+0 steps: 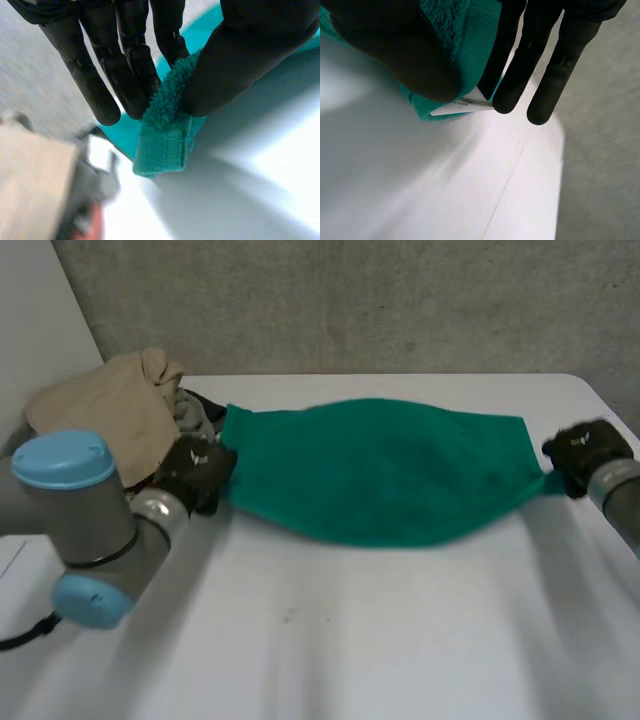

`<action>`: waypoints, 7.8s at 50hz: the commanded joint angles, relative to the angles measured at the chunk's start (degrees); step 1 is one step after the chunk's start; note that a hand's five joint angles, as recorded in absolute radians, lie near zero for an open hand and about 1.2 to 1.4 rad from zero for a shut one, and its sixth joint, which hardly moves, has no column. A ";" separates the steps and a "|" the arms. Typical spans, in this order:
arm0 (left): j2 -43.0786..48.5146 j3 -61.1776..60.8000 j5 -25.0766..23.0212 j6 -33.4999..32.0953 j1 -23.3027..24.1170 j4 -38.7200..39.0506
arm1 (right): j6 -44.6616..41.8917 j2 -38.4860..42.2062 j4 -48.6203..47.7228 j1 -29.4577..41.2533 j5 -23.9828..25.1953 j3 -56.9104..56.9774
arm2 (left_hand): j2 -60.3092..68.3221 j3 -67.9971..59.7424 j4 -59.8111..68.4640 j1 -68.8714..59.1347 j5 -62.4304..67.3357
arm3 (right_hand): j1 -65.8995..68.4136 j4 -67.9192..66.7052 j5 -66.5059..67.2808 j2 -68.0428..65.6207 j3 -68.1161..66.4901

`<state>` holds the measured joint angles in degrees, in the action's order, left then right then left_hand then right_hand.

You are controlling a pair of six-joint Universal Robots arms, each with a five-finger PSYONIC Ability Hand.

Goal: Fold the laundry.

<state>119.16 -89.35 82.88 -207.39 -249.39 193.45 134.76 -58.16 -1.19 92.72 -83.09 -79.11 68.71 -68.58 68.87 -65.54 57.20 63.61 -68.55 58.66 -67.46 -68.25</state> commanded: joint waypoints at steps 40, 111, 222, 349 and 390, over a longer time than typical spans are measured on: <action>14.70 23.96 8.88 -5.04 4.08 0.44 | -8.02 14.92 -14.02 2.28 -9.63 14.78 | -58.16 58.02 -58.32 54.98 -56.65 | -53.61 58.55 -58.66 57.46 58.25; -7.10 -0.83 8.62 1.46 4.97 0.61 | -9.69 11.57 -25.01 37.27 17.79 1.68 | -58.71 58.58 -58.87 55.54 -57.20 | 1.62 3.32 -3.44 2.23 3.02; -2.70 21.67 -22.10 16.93 11.21 -13.53 | 46.28 -0.29 -0.74 20.30 3.26 -8.68 | -57.82 57.69 -57.99 54.65 -56.32 | -53.61 58.55 -58.66 57.46 58.25; 23.84 36.43 -16.61 7.52 -23.50 -0.09 | 4.46 -12.86 -24.48 2.81 18.05 -26.62 | -30.48 30.35 -30.65 27.31 -28.98 | -53.61 58.55 -58.66 57.46 58.25; 8.89 18.68 -9.49 33.36 23.60 11.16 | 9.91 -22.62 -24.39 1.32 8.47 -26.97 | 7.65 -7.78 7.49 -10.82 9.15 | -53.61 58.55 -58.66 57.46 58.25</action>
<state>119.43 -72.90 73.72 -174.57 -230.61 204.31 144.24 -81.55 -25.60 95.08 -74.84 -106.17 68.57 -67.88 68.63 -65.68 57.13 13.13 -12.18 2.70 -12.24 -12.20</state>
